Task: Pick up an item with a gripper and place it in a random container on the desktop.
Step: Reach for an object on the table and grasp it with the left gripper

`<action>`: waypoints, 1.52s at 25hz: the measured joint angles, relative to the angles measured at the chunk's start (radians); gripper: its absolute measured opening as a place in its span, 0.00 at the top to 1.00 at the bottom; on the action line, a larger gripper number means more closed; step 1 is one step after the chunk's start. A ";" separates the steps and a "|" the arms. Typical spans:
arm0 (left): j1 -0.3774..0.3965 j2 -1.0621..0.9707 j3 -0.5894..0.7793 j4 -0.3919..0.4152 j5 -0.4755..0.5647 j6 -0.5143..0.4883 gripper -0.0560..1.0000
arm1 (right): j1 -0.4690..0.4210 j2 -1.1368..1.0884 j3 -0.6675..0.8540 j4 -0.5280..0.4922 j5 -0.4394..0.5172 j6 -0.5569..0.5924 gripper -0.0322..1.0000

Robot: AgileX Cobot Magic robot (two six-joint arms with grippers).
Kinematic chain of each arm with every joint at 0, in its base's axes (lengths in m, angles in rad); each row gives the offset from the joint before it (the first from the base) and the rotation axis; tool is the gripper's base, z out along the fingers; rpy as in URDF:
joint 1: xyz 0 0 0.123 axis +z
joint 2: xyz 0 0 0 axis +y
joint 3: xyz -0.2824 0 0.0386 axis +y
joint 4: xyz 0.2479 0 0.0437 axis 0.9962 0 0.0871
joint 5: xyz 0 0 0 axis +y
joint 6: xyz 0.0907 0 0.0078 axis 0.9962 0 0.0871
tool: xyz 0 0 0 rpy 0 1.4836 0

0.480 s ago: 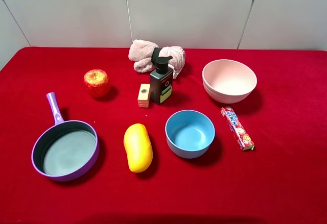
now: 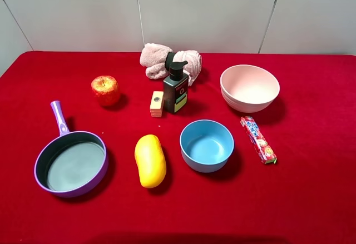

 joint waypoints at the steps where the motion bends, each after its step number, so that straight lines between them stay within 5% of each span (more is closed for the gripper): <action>1: 0.000 0.000 0.000 0.000 0.000 0.000 0.08 | 0.000 0.000 0.000 0.000 0.000 0.000 0.30; 18: 0.000 0.010 -0.022 0.001 0.000 0.000 0.08 | 0.000 0.000 0.000 0.000 0.000 0.000 0.30; 38: -0.002 0.503 -0.219 -0.083 0.009 0.090 0.08 | 0.000 0.000 0.000 0.000 0.000 0.000 0.30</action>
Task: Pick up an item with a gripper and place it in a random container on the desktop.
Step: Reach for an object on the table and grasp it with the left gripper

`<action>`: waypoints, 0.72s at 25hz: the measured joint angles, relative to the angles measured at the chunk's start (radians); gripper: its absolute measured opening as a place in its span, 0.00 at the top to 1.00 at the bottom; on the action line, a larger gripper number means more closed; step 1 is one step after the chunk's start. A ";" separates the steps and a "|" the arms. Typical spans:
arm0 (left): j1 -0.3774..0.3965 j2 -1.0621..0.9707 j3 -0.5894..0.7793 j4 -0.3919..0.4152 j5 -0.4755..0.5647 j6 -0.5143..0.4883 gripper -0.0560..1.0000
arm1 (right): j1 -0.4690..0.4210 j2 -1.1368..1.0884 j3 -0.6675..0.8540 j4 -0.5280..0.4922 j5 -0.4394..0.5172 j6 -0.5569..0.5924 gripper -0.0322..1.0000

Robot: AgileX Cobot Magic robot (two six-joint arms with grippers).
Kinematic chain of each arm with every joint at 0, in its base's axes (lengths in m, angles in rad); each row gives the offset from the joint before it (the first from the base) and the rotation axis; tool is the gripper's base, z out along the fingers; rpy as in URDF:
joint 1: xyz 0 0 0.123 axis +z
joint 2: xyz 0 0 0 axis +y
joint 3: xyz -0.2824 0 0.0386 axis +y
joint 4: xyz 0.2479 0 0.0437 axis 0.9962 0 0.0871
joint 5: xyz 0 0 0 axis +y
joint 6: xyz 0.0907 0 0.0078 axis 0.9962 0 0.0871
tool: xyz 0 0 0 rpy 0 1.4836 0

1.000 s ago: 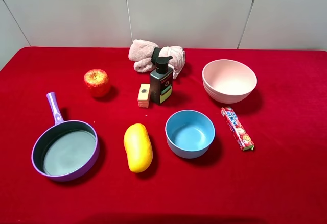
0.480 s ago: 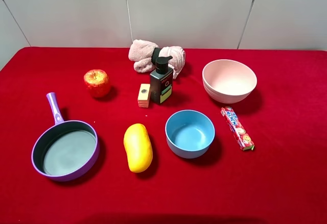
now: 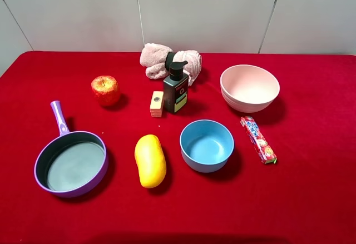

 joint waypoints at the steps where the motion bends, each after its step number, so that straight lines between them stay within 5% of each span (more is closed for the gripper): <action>1: -0.009 0.024 -0.007 -0.001 -0.001 0.003 0.08 | 0.000 0.000 0.000 0.000 0.000 0.000 0.30; 18: -0.202 0.302 -0.026 -0.008 -0.032 -0.090 0.09 | 0.000 0.000 0.000 0.000 0.000 0.000 0.30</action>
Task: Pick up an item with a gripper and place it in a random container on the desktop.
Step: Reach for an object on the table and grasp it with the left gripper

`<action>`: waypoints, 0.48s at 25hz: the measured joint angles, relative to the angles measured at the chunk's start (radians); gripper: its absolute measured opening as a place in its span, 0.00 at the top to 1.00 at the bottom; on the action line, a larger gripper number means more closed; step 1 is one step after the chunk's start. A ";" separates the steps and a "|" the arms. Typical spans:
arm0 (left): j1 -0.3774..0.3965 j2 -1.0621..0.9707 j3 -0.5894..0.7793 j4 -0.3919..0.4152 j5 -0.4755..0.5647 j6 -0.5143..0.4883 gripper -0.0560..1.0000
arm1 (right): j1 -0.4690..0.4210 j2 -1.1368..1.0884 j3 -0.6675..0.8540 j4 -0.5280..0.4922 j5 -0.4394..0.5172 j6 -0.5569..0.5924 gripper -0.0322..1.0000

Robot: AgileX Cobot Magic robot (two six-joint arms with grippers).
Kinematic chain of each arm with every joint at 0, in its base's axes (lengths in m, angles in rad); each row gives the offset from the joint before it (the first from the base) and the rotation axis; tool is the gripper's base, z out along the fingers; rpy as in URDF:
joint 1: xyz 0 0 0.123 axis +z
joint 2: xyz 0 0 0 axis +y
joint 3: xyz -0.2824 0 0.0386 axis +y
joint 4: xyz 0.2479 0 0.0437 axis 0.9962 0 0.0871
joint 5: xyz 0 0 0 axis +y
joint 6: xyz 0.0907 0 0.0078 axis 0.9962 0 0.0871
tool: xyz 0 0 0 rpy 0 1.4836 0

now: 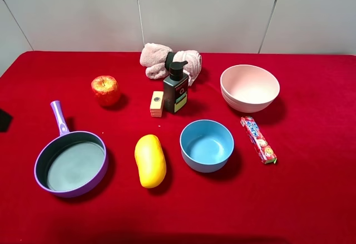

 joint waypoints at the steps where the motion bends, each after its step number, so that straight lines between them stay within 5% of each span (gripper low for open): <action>1: -0.012 0.013 0.000 -0.001 -0.007 -0.009 0.09 | 0.000 0.000 0.000 0.000 0.000 0.000 0.30; 12: -0.184 0.189 -0.001 -0.002 -0.092 -0.120 0.09 | 0.000 0.000 0.000 0.000 0.000 0.000 0.30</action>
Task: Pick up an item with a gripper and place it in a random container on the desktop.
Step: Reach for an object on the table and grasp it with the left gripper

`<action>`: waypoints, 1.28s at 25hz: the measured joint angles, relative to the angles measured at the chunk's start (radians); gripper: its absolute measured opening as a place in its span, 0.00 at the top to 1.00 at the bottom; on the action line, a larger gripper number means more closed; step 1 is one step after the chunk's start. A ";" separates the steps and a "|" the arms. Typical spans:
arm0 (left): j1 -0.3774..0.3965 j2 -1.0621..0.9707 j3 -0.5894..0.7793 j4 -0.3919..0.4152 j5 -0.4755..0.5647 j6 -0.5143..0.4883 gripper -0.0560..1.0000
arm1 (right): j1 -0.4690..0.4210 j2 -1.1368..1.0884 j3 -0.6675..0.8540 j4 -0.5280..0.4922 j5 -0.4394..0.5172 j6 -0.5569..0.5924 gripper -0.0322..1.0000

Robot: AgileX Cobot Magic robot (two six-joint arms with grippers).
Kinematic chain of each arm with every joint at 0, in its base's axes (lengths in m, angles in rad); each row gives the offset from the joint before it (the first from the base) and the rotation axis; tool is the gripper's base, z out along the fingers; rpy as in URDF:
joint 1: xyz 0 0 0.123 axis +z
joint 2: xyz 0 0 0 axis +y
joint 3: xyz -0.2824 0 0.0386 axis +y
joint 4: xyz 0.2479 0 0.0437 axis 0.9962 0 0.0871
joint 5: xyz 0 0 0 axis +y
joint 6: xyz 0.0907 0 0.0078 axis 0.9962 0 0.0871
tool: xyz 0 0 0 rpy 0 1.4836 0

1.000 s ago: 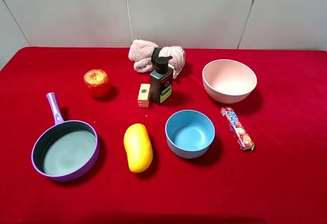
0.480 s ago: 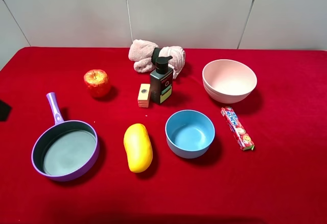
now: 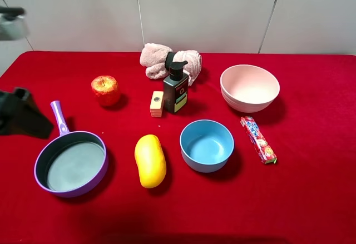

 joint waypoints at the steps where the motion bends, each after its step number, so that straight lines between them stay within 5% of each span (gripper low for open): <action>1: -0.019 0.016 0.000 0.000 -0.008 -0.014 0.09 | 0.000 0.000 0.000 0.000 0.000 0.000 0.30; 20: -0.304 0.352 -0.015 0.002 -0.239 -0.197 0.09 | 0.000 0.000 0.000 0.000 0.000 0.000 0.30; 32: -0.381 0.615 -0.163 0.001 -0.266 -0.250 0.09 | 0.000 0.000 0.000 0.000 0.000 0.000 0.30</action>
